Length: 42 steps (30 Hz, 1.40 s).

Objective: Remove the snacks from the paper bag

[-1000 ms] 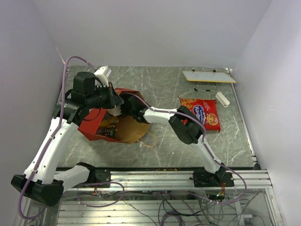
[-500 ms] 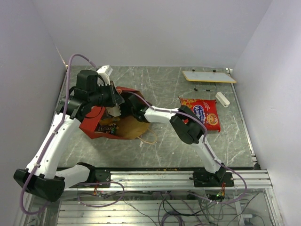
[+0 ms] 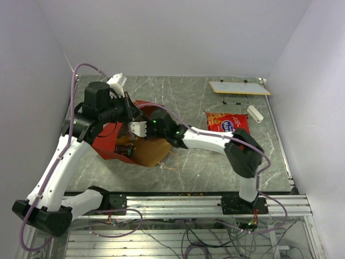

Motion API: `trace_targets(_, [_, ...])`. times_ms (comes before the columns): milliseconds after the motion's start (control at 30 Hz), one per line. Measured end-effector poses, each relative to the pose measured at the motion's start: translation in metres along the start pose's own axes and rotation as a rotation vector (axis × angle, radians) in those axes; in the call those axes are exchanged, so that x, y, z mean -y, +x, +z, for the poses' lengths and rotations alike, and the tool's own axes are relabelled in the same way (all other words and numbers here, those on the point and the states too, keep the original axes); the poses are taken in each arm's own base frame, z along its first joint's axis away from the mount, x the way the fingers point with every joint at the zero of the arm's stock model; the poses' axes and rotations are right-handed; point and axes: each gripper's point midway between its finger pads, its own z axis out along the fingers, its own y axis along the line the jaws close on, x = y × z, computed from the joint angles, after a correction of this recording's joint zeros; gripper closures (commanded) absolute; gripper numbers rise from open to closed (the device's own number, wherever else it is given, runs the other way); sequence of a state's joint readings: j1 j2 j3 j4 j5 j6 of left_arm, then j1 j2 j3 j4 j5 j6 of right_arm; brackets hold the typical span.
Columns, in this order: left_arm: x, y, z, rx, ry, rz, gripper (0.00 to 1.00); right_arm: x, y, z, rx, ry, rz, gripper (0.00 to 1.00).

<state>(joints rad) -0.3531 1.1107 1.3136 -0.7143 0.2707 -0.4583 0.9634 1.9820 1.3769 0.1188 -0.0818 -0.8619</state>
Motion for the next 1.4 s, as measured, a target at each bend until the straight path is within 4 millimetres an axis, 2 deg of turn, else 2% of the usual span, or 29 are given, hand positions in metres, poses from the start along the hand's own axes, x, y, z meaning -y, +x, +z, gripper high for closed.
trace_targets(67, [0.010, -0.003, -0.008, 0.035, 0.037, 0.010, 0.93, -0.006, -0.001, -0.026, 0.011, 0.003, 0.050, 1.00])
trace_targets(167, [0.023, -0.005, -0.017, 0.053, 0.089, 0.019, 0.93, -0.018, 0.002, -0.049, 0.011, -0.011, 0.114, 1.00])
trace_targets(333, [0.033, -0.003, -0.015, 0.045, 0.150, 0.031, 0.93, -0.039, 0.010, -0.086, -0.016, -0.036, 0.214, 1.00])
trace_targets(367, [0.029, -0.004, -0.013, 0.050, 0.134, 0.037, 0.93, -0.041, 0.010, -0.098, -0.015, -0.039, 0.233, 1.00])
trace_targets(433, [0.021, -0.006, -0.009, 0.056, 0.104, 0.035, 0.93, -0.034, 0.001, -0.123, -0.004, -0.019, 0.264, 1.00])
trace_targets(600, [0.013, -0.003, -0.003, 0.047, 0.077, 0.031, 0.93, 0.009, -0.044, -0.201, 0.135, 0.112, 0.332, 1.00])
trace_targets(667, [0.010, 0.002, -0.002, 0.037, 0.071, 0.028, 0.93, 0.015, -0.052, -0.227, 0.171, 0.142, 0.370, 1.00])
trace_targets(767, [0.005, 0.011, 0.001, 0.018, 0.062, 0.022, 0.93, 0.013, -0.051, -0.250, 0.189, 0.178, 0.459, 1.00])
trace_targets(800, [0.004, 0.014, 0.001, 0.012, 0.059, 0.019, 0.93, 0.011, -0.047, -0.254, 0.182, 0.191, 0.491, 1.00])
trace_targets(900, [0.002, 0.021, 0.000, 0.002, 0.058, 0.000, 0.93, 0.011, -0.018, -0.261, 0.067, 0.303, 0.671, 1.00])
trace_targets(967, [0.004, 0.022, -0.003, 0.004, 0.064, -0.013, 0.93, 0.011, 0.008, -0.262, -0.070, 0.391, 0.797, 1.00])
trace_targets(1100, [0.009, 0.018, -0.006, 0.014, 0.081, -0.021, 0.93, 0.005, 0.048, -0.260, -0.329, 0.547, 1.031, 1.00])
trace_targets(1167, [0.011, 0.017, -0.005, 0.010, 0.086, -0.021, 0.93, -0.014, 0.067, -0.263, -0.433, 0.604, 1.153, 1.00])
trace_targets(1400, [0.012, 0.019, -0.004, -0.003, 0.097, -0.034, 0.93, -0.107, 0.139, -0.294, -0.770, 0.763, 1.463, 1.00])
